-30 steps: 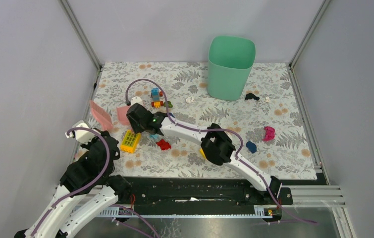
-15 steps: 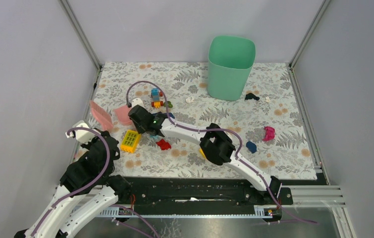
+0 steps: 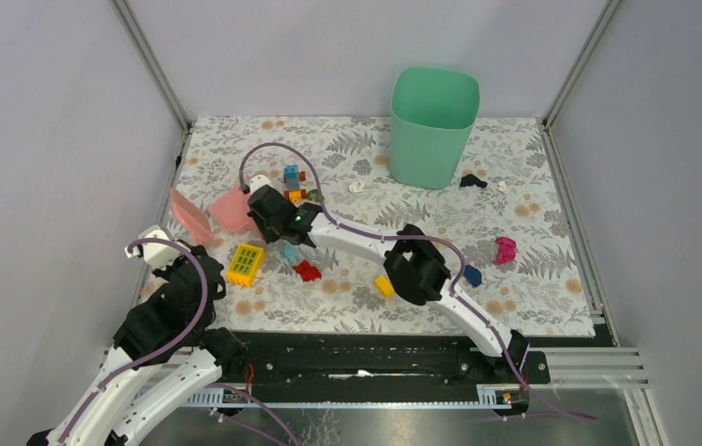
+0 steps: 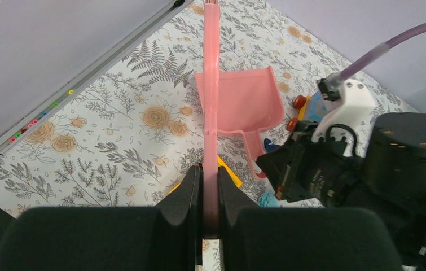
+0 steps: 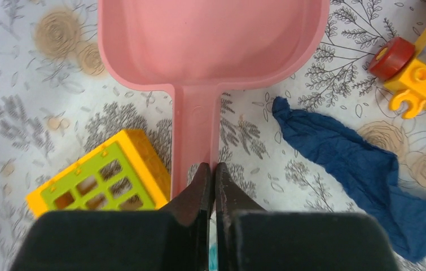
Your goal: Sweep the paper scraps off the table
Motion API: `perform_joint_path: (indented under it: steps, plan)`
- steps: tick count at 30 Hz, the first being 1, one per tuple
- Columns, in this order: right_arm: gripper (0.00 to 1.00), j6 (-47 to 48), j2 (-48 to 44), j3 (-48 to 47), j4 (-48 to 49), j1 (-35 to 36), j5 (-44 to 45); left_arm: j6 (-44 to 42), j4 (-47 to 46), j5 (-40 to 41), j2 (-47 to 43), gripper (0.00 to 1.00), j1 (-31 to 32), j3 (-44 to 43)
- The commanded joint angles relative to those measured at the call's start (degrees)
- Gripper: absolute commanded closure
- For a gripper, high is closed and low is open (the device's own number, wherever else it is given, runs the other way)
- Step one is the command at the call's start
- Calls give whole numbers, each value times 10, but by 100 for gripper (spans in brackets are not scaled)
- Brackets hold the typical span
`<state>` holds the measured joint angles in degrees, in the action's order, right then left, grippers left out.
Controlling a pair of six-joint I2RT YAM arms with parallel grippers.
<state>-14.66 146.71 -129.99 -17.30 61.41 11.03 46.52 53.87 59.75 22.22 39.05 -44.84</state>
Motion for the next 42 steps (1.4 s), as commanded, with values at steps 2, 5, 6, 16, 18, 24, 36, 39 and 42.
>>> perform_joint_path:
  steps: [2, 5, 6, 16, 18, 24, 36, 39, 42]
  plan:
    - [100, 60, -144, 67, 17, -12, -64, -6, -28, 1, -9, 100, -2, 1]
    - [100, 102, -210, 142, 15, -15, -96, -6, -28, 1, -7, 100, -2, 0]
    - [100, 119, -231, 171, 13, -16, -101, -7, -29, 1, -6, 100, -2, -1]
    - [100, 195, -451, 416, -159, -72, -159, -18, -41, -8, -15, 100, -3, 5]
    - [100, 217, -493, 465, -197, -93, -172, -20, -43, -11, -8, 100, -2, 4]
    - [100, 279, -597, 574, -258, -185, -204, -56, -76, -42, 9, 100, -2, 12]
    - [100, 363, -597, 632, -250, -298, -258, -96, -109, -91, 43, 100, -2, 20]
    - [100, 393, -571, 627, -247, -310, -292, -109, -123, -109, 52, 100, -3, 23]
    - [96, 415, -563, 631, -237, -310, -300, -111, -126, -116, 62, 100, -3, 22]
